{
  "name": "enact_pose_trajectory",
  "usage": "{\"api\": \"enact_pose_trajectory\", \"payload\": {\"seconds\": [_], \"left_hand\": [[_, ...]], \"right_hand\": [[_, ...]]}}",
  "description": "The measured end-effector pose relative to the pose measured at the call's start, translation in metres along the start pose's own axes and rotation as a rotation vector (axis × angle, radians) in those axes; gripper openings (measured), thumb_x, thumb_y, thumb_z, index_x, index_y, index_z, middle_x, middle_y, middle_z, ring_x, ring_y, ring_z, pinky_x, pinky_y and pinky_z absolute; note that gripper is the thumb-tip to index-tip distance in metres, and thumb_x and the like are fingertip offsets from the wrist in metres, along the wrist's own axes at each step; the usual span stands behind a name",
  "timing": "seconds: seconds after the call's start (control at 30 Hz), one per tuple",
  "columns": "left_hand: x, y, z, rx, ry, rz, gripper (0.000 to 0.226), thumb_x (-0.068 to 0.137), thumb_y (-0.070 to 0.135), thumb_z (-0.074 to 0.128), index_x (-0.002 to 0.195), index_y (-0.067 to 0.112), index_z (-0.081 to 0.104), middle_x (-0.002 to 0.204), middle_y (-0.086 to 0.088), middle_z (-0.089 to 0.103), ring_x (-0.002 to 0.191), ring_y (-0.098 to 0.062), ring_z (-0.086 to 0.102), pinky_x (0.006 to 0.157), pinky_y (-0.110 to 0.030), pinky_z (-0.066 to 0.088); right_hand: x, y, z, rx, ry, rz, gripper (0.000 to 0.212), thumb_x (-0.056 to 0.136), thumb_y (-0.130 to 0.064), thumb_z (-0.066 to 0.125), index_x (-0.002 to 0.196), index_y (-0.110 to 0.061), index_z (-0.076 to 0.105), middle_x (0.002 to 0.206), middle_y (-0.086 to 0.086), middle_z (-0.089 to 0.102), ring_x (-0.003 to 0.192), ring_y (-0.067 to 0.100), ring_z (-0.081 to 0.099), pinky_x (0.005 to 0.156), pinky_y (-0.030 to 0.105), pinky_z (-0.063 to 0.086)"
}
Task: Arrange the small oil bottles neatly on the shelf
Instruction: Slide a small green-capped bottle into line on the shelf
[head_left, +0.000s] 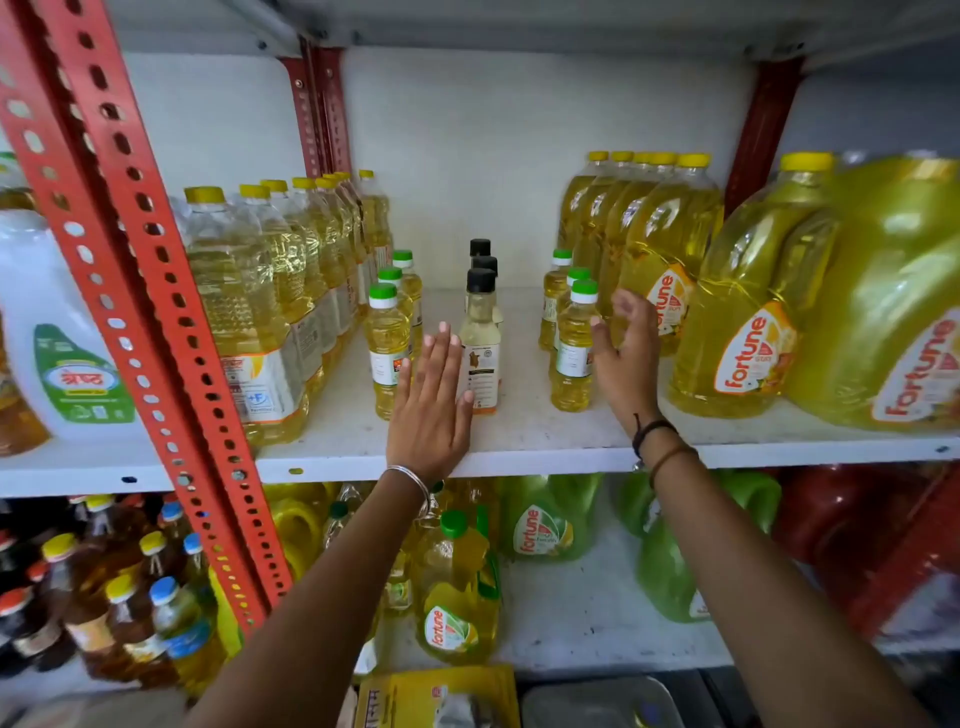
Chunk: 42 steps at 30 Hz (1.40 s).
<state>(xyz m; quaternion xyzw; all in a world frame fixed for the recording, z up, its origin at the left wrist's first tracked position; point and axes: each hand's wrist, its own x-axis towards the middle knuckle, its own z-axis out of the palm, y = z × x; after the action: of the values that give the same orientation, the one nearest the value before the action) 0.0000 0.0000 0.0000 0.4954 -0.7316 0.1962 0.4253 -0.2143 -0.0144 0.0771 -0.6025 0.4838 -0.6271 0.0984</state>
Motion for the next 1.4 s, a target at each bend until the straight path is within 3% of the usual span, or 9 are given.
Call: {"api": "enact_pose_trajectory", "payload": {"seconds": [0.2, 0.43, 0.6, 0.67, 0.8, 1.07, 1.3, 1.4], "left_hand": [[0.0, 0.0, -0.001, 0.013, 0.0, -0.047, 0.06, 0.098, 0.029, 0.027, 0.151, 0.006, 0.011, 0.159, -0.005, 0.006, 0.147, -0.017, 0.001, 0.119, -0.039, 0.001], [0.0, 0.001, -0.001, 0.031, -0.019, -0.053, 0.06, 0.098, 0.032, 0.026, 0.151, 0.007, 0.012, 0.159, -0.004, 0.006, 0.147, -0.017, 0.001, 0.118, -0.037, 0.002], [-0.001, 0.001, -0.002, 0.026, -0.027, -0.065, 0.06, 0.099, 0.033, 0.026, 0.151, 0.007, 0.011, 0.159, -0.004, 0.006, 0.147, -0.017, 0.001, 0.118, -0.036, 0.002], [0.0, 0.001, -0.001, 0.028, -0.03, -0.067, 0.06, 0.099, 0.033, 0.026, 0.151, 0.007, 0.012, 0.159, -0.004, 0.007, 0.147, -0.016, 0.001, 0.118, -0.036, 0.002], [0.0, 0.003, -0.002, 0.034, -0.029, -0.067, 0.06, 0.098, 0.032, 0.027, 0.15, 0.007, 0.012, 0.159, -0.004, 0.006, 0.147, -0.016, 0.001, 0.118, -0.035, 0.001], [0.0, 0.003, -0.003, 0.042, -0.031, -0.069, 0.059, 0.099, 0.032, 0.026, 0.151, 0.009, 0.009, 0.158, -0.005, 0.007, 0.147, -0.016, 0.0, 0.118, -0.032, -0.003], [0.0, 0.003, -0.002, 0.043, -0.023, -0.063, 0.059, 0.099, 0.031, 0.027, 0.151, 0.008, 0.011, 0.158, -0.005, 0.008, 0.147, -0.017, 0.002, 0.118, -0.032, -0.002], [0.0, 0.004, -0.002, 0.05, -0.023, -0.064, 0.059, 0.099, 0.032, 0.026, 0.15, 0.008, 0.011, 0.158, -0.005, 0.007, 0.147, -0.016, 0.002, 0.118, -0.032, -0.003]], "right_hand": [[0.023, 0.005, 0.002, 0.121, -0.218, 0.153, 0.046, 0.089, -0.018, 0.058, 0.133, -0.012, 0.043, 0.126, 0.009, 0.058, 0.114, 0.017, 0.053, 0.1, 0.033, 0.042], [0.04, 0.006, 0.001, 0.078, -0.177, 0.161, 0.034, 0.079, -0.02, 0.071, 0.111, -0.013, 0.061, 0.106, 0.006, 0.064, 0.096, 0.016, 0.056, 0.083, 0.031, 0.044], [0.044, 0.008, 0.002, 0.051, -0.109, 0.19, 0.036, 0.065, -0.035, 0.081, 0.088, -0.025, 0.054, 0.091, 0.001, 0.062, 0.084, 0.016, 0.057, 0.077, 0.037, 0.05], [0.042, 0.008, 0.002, 0.04, -0.12, 0.182, 0.039, 0.068, -0.039, 0.079, 0.093, -0.024, 0.053, 0.097, 0.001, 0.061, 0.088, 0.016, 0.057, 0.078, 0.035, 0.048], [0.04, 0.009, -0.001, 0.091, -0.184, 0.153, 0.038, 0.08, -0.024, 0.07, 0.114, -0.018, 0.056, 0.116, 0.004, 0.063, 0.105, 0.015, 0.057, 0.088, 0.031, 0.046], [0.04, 0.005, 0.002, 0.106, -0.094, 0.129, 0.037, 0.071, -0.022, 0.078, 0.1, -0.018, 0.055, 0.101, 0.001, 0.065, 0.091, 0.016, 0.06, 0.081, 0.031, 0.05], [0.04, 0.008, 0.001, 0.055, -0.11, 0.117, 0.044, 0.075, -0.031, 0.075, 0.11, -0.015, 0.055, 0.103, -0.001, 0.062, 0.092, 0.013, 0.058, 0.076, 0.024, 0.046], [0.039, 0.011, 0.001, 0.032, -0.122, 0.121, 0.036, 0.08, -0.028, 0.07, 0.11, -0.011, 0.059, 0.106, 0.004, 0.066, 0.096, 0.015, 0.06, 0.075, 0.02, 0.045]]}}
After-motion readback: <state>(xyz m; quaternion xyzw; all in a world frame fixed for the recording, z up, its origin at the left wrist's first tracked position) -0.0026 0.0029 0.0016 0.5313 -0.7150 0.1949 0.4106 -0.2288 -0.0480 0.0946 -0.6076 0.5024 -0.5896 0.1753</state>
